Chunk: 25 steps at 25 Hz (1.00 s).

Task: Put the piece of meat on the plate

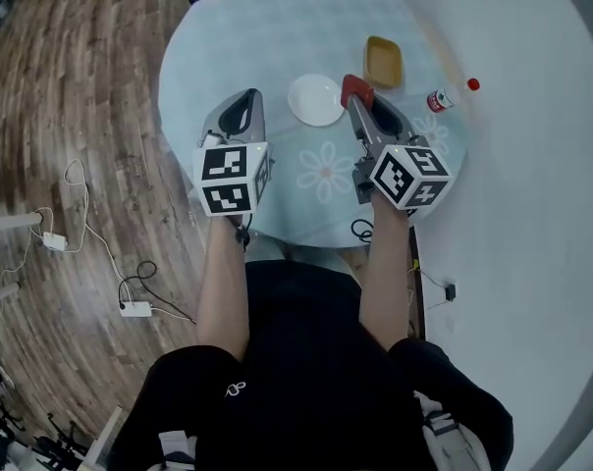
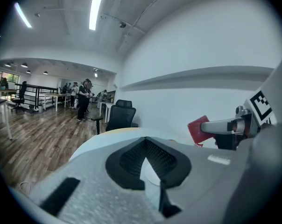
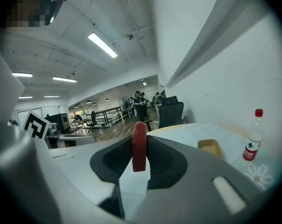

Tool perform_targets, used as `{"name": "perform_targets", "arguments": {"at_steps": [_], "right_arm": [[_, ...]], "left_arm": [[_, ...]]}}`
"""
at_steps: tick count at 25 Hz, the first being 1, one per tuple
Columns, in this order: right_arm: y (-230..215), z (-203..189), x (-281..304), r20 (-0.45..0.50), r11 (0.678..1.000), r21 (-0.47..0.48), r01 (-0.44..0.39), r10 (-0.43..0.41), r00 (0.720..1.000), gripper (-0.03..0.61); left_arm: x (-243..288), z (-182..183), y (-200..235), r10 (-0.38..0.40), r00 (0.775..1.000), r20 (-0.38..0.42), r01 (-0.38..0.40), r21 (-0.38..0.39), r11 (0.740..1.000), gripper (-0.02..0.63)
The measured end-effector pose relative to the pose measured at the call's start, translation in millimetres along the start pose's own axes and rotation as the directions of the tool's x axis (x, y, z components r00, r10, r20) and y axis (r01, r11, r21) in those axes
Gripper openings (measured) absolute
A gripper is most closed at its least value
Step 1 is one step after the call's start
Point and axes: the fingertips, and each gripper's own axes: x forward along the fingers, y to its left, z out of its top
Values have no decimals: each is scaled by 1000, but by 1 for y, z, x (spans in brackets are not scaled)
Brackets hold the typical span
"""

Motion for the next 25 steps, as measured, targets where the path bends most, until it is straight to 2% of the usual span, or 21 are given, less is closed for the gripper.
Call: {"name": "perform_targets", "arguments": {"at_steps": [4,8,13,19,25], "right_arm": [[-15,-1,6,-16,999,4,36,-36,999,100],[-44,-11,0,-44,997,15,78,-77,996,100],[-79,-38,1,-117,992,45,119,-113,987,100],[-93,-68,14,-182,996,34,82,-75,981,100],[-106,-114,32,-346,998,6,63,-57,936,100]], "left_arm": [[20,-6,3,-17,1000,-24,17,-11,1000,0],[45,-17,-18,-54,997,-54,53,-23,998,0],[71,-45,-36,-57,989,-133,61,24,998,2],[87,-73,-39,-20,983,-182,20,-5,1000,2],[97,-96,-36,13,973,-230,-18,-21,1000,2]]}}
